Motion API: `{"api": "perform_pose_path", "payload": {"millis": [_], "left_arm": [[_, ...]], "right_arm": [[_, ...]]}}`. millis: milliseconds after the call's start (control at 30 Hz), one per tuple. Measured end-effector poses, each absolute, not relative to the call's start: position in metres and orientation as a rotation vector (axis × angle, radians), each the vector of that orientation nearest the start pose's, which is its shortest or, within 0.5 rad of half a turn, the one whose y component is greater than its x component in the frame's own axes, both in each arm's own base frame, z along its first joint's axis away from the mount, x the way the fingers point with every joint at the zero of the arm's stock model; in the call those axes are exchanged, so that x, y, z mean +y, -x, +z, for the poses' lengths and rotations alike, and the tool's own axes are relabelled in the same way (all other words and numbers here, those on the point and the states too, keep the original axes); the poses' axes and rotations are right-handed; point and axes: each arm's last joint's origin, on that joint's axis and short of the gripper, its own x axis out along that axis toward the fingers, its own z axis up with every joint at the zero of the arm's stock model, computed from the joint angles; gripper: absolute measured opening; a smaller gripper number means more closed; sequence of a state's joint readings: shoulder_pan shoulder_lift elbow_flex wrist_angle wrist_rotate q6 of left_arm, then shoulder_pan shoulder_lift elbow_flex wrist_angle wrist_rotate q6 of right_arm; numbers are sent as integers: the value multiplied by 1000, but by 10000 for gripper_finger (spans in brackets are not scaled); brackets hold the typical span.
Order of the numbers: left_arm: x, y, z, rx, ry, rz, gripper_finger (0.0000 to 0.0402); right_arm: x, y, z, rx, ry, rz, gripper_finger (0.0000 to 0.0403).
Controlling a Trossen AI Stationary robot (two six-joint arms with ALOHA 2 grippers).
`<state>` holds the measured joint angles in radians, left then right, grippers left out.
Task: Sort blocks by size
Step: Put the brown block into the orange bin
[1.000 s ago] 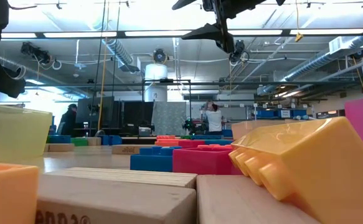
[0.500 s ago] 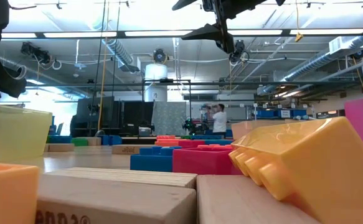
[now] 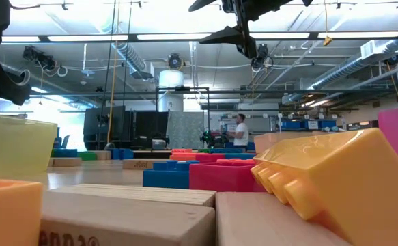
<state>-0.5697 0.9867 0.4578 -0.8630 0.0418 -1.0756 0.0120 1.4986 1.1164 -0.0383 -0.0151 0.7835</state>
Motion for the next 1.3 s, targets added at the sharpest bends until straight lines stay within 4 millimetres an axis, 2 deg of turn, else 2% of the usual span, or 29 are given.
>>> {"api": "perform_pose_path", "payload": {"millis": [167,400,533,667,933,1067,1300], "left_arm": [[-76,-118,175,1395,479,250,219],[-78,-127,216,1312,378,233,218],[-81,-133,237,1258,356,158,218],[-84,-137,256,1197,276,64,218],[-81,-146,276,977,144,147,218],[-79,-145,280,864,69,127,218],[-59,-117,283,697,114,109,218]], "right_arm": [[5,-340,294,382,-724,-118,275],[8,-345,310,279,-579,-155,270],[13,-359,324,256,-481,-164,266],[16,-383,329,347,-381,-165,266],[18,-438,314,674,-206,-186,265],[14,-461,295,774,-171,-194,265],[13,-485,251,938,-137,-195,265]]}}
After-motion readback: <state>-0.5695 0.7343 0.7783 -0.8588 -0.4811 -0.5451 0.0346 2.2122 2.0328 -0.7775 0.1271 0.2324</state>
